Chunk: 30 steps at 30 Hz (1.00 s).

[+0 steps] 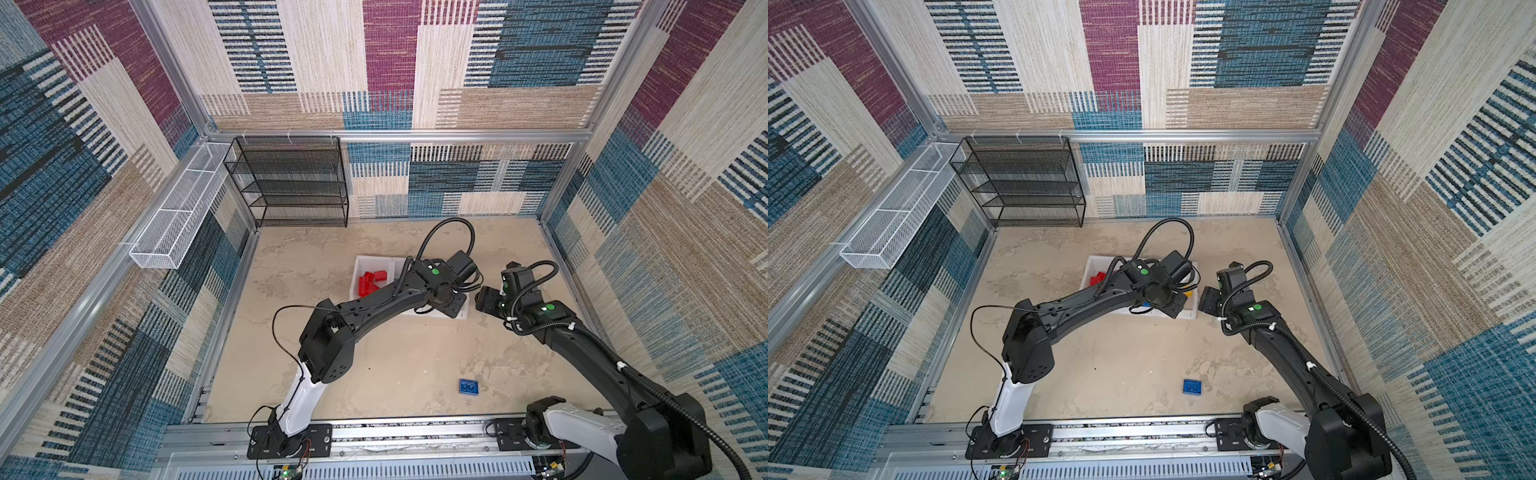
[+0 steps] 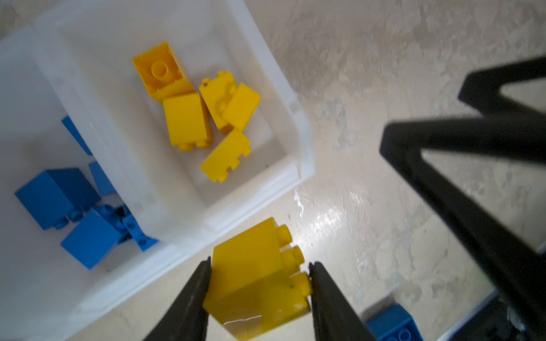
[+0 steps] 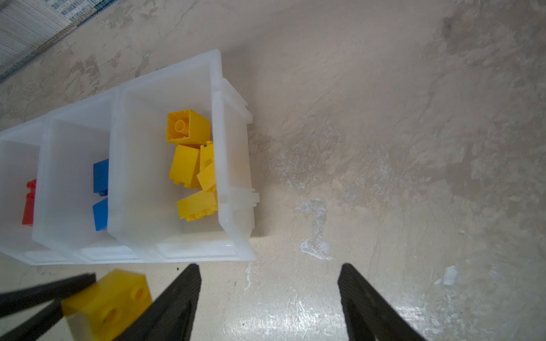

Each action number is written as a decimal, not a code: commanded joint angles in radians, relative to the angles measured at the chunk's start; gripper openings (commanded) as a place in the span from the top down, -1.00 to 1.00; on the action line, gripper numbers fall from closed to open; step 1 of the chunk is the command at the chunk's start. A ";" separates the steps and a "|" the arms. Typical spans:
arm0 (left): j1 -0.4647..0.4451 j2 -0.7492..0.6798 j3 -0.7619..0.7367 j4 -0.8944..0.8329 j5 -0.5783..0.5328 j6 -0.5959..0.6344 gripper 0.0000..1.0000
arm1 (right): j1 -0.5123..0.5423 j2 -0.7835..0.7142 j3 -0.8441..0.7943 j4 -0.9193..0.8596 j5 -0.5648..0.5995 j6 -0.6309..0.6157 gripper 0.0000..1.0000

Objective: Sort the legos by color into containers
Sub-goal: 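Carry the yellow brick into the yellow compartment and open the left gripper, then grasp the last blue brick with the right gripper while the left withdraws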

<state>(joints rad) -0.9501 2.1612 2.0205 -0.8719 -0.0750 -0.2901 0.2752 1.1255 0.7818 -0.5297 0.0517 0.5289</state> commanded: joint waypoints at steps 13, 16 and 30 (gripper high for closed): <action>0.079 0.145 0.214 -0.067 -0.024 0.075 -0.27 | 0.000 -0.027 0.009 -0.048 -0.022 0.013 -0.52; 0.084 0.124 0.194 -0.060 -0.028 0.072 -0.30 | 0.000 -0.028 0.012 -0.058 -0.030 0.018 -0.52; 0.203 -0.380 -0.409 0.232 -0.054 -0.004 -0.30 | 0.265 -0.015 -0.016 -0.207 -0.004 0.181 -0.48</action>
<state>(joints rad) -0.7666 1.8668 1.7058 -0.7483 -0.1055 -0.2581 0.4854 1.1011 0.7742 -0.6662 0.0151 0.6319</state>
